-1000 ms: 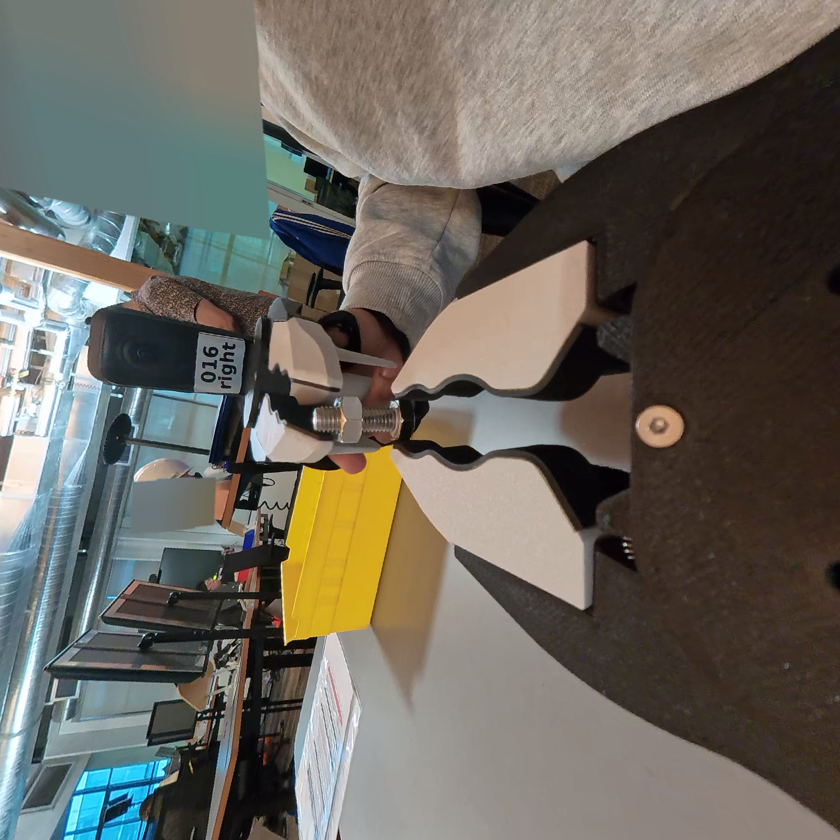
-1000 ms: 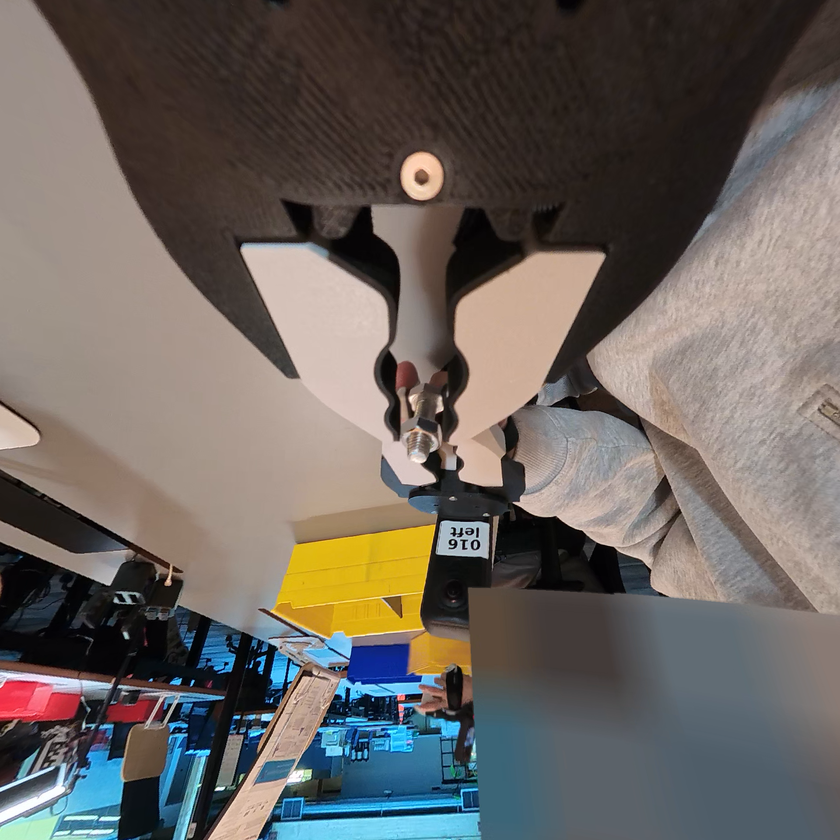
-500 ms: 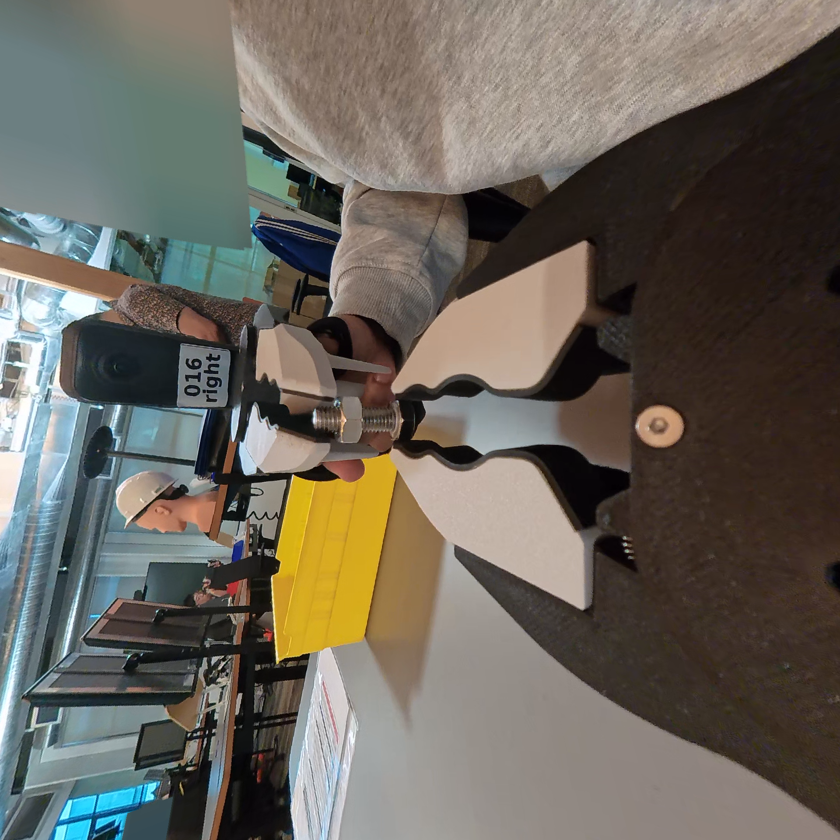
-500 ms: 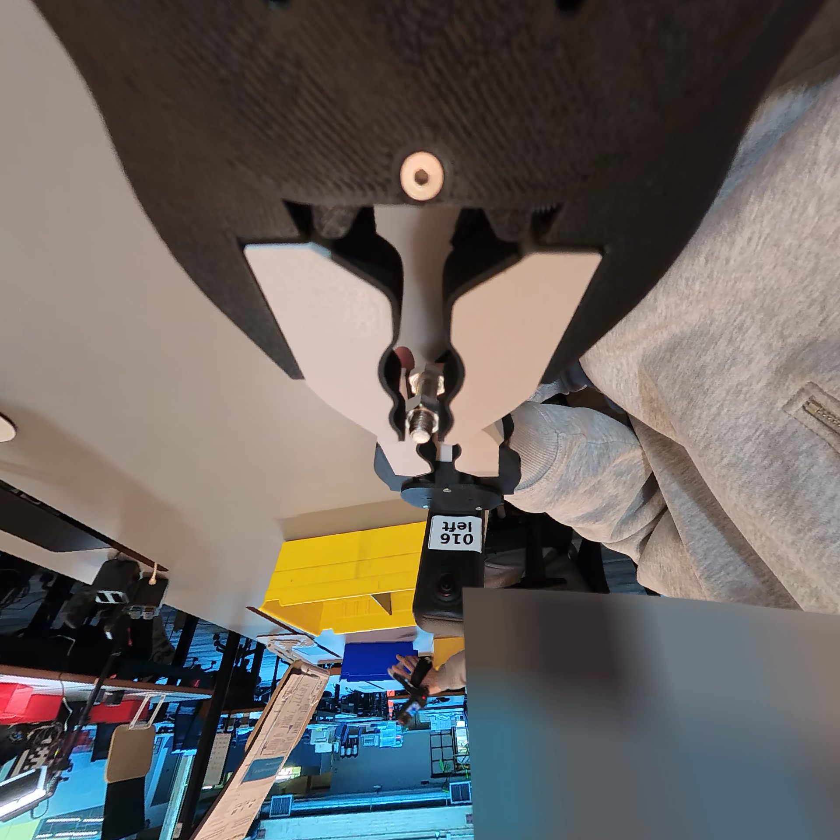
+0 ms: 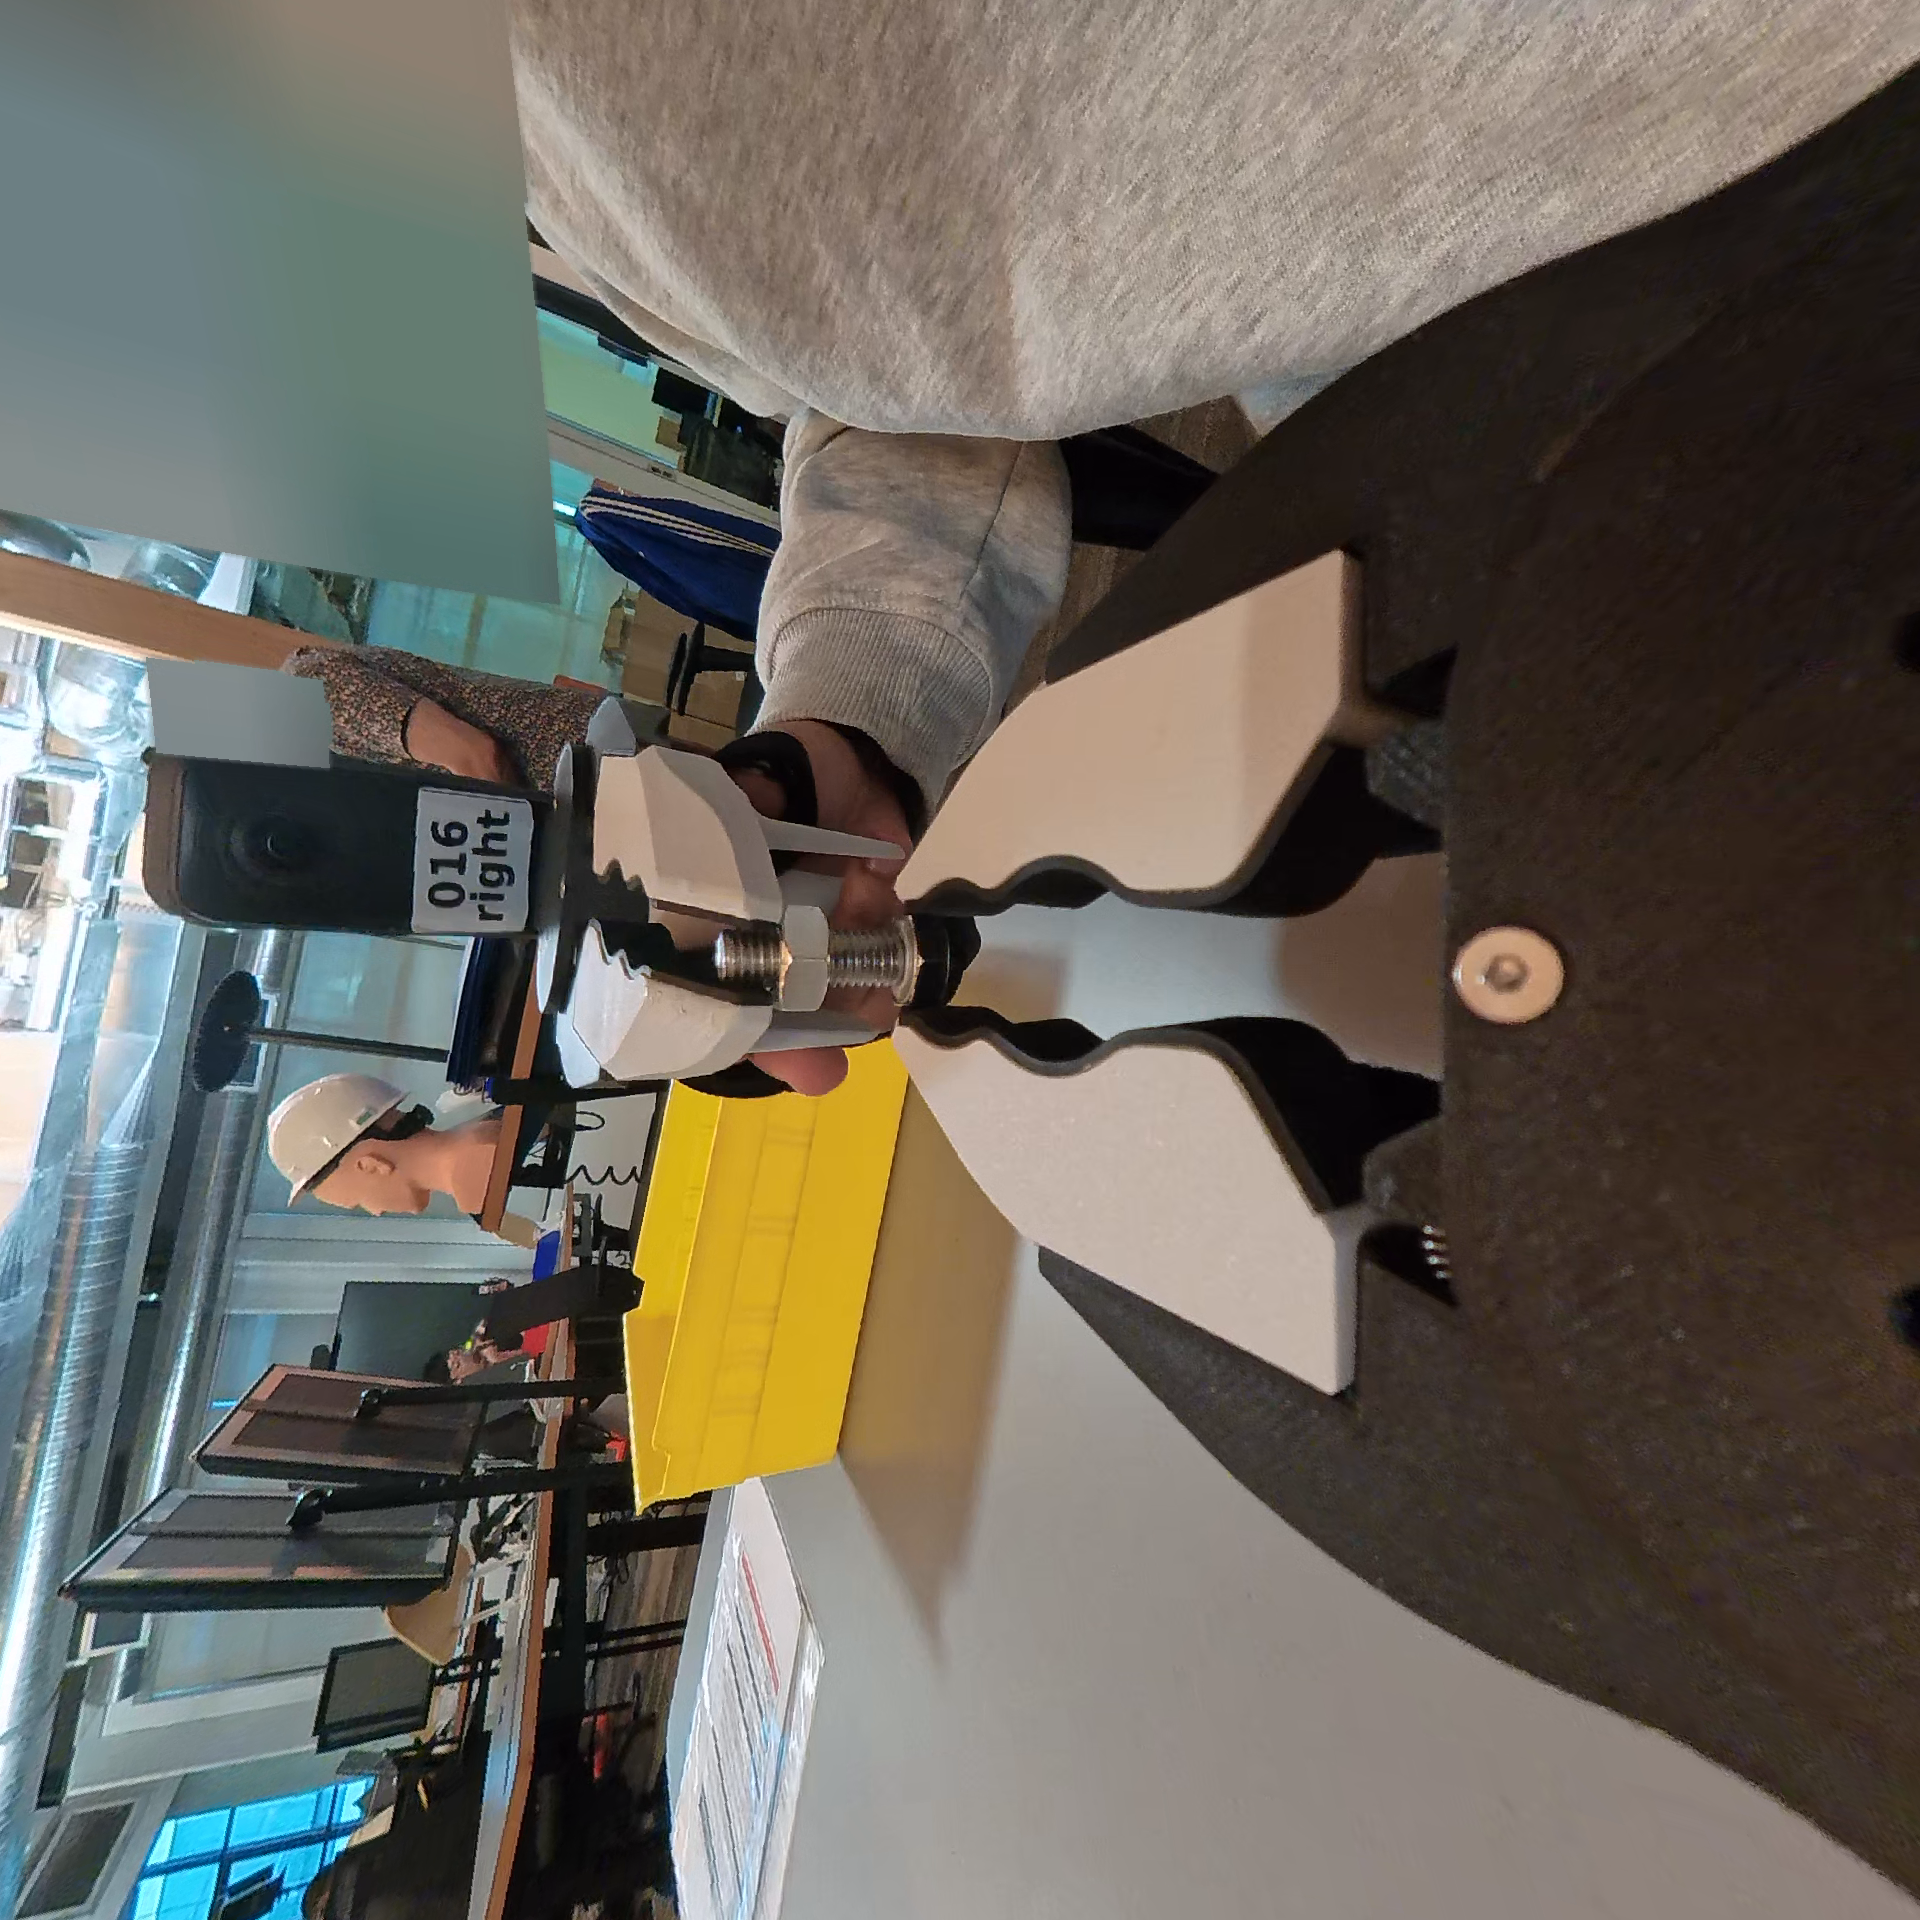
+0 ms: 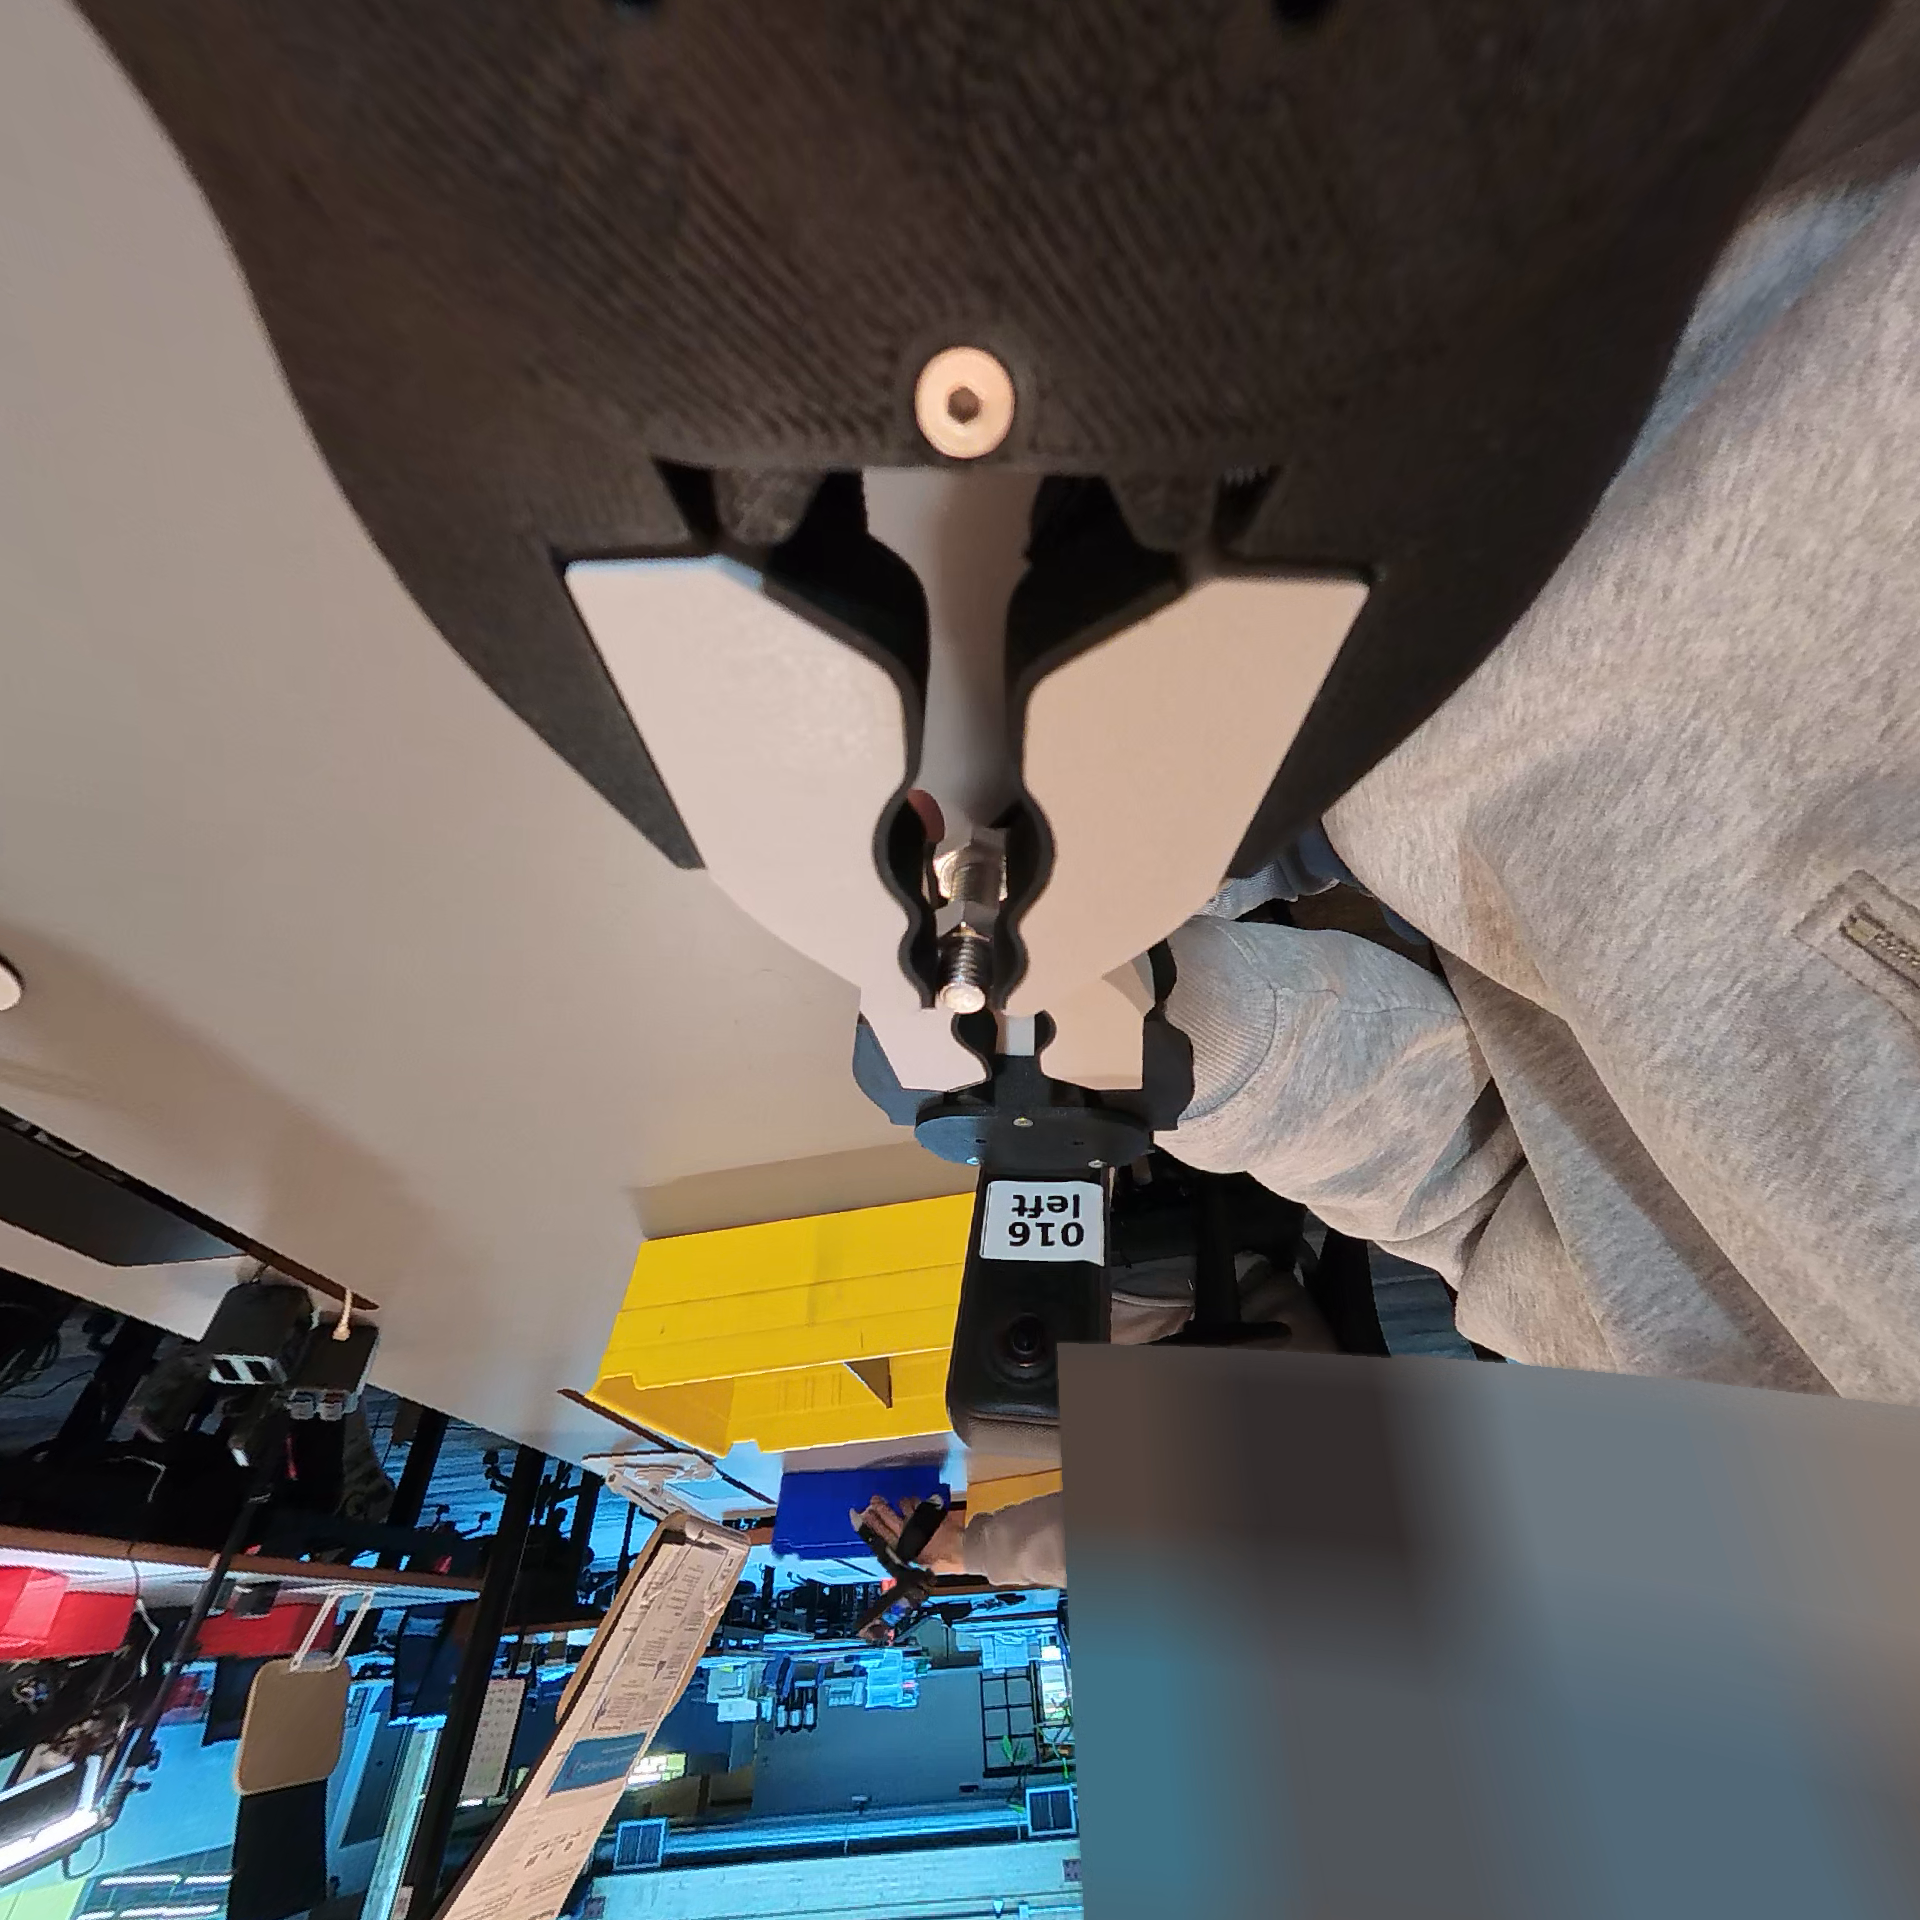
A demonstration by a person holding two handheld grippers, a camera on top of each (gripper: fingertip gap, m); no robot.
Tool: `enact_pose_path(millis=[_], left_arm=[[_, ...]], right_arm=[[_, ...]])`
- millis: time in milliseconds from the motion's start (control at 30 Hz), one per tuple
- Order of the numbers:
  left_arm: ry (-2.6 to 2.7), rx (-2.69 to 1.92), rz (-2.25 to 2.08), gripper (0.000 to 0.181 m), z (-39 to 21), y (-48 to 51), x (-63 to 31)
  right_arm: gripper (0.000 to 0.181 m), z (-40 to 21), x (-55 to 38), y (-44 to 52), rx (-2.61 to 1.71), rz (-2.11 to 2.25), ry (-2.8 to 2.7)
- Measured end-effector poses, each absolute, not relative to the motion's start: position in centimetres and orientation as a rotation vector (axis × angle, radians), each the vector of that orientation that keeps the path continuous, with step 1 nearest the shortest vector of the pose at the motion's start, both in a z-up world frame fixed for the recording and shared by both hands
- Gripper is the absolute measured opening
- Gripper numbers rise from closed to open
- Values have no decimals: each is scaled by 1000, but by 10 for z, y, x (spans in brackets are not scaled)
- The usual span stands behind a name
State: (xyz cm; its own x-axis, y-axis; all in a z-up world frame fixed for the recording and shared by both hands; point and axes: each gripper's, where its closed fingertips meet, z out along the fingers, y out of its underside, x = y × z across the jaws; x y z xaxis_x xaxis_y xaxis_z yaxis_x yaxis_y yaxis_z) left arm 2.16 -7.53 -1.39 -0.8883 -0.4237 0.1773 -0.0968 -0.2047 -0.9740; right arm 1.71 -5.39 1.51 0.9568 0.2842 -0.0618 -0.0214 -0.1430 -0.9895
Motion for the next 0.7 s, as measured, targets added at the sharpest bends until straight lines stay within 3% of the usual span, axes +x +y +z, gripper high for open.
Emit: enact_pose_path(millis=[267, 433, 700], left_arm=[[1816, -630, -2201, 17, -14, -75, 22], [1795, -680, -2182, 36, -15, -71, 28], [1813, -688, -2174, 32, -19, -71, 28]], right_arm=[[9, 15, 20, -54, -1711, 250, -182], [10, 35, 40, -62, -1667, 182, -87], [10, 116, 143, -168, -1671, -440, 238]])
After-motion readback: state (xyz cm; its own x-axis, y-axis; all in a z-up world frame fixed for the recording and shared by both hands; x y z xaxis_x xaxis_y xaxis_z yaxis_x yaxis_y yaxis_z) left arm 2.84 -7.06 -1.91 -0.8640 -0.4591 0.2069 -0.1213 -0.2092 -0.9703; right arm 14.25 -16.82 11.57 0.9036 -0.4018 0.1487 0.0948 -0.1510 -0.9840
